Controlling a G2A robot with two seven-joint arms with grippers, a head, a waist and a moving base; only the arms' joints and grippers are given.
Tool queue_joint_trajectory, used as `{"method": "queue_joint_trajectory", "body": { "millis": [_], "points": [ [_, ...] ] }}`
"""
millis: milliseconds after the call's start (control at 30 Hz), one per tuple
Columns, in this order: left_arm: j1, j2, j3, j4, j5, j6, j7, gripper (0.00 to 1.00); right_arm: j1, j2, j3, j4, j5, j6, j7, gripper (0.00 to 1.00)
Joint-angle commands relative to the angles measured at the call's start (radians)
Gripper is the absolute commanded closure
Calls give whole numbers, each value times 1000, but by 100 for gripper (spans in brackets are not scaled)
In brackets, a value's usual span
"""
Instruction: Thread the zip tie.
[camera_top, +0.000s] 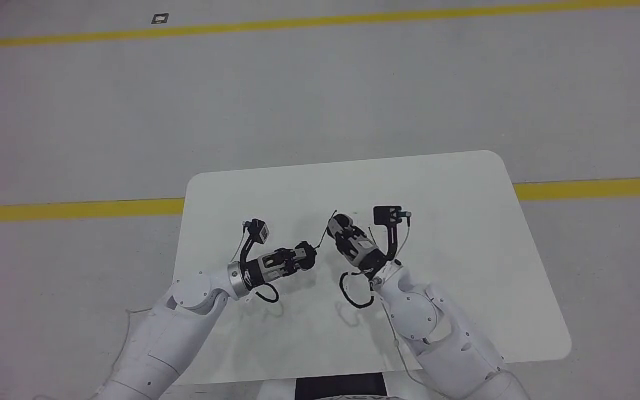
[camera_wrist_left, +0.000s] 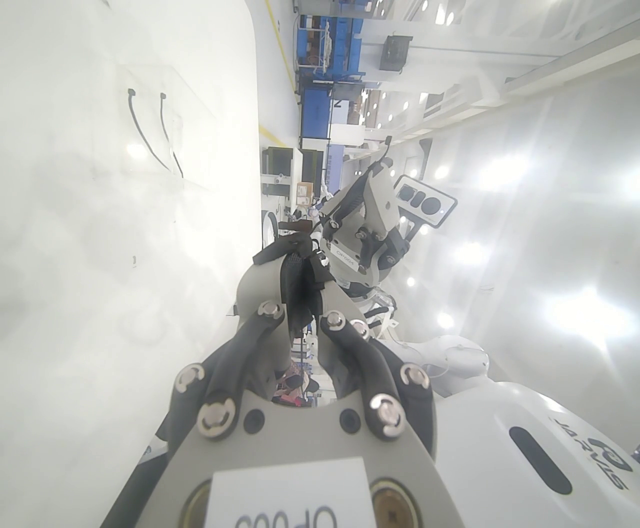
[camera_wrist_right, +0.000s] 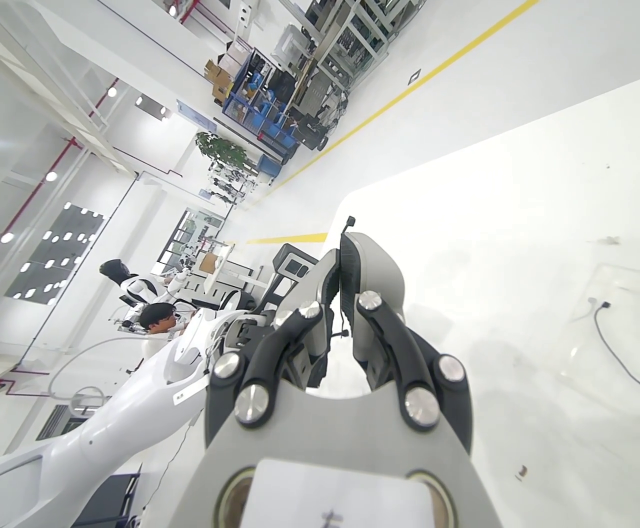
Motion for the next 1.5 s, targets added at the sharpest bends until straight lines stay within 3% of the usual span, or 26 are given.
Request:
{"method": "queue_joint_trajectory", "body": {
  "millis": [0, 900, 1200, 1467],
  "points": [
    [0, 0, 0, 0, 0, 0, 0, 100, -1, 0, 0, 0, 0, -1, 3, 100],
    [0, 0, 0, 0, 0, 0, 0, 100, -21, 1, -3, -8, 1, 4, 38, 100],
    [0, 0, 0, 0, 0, 0, 0, 100, -36, 2, 11, -45, 1, -7, -5, 100],
    [0, 0, 0, 0, 0, 0, 0, 100, -32, 0, 7, -35, -11, -16, -34, 100]
  ]
}}
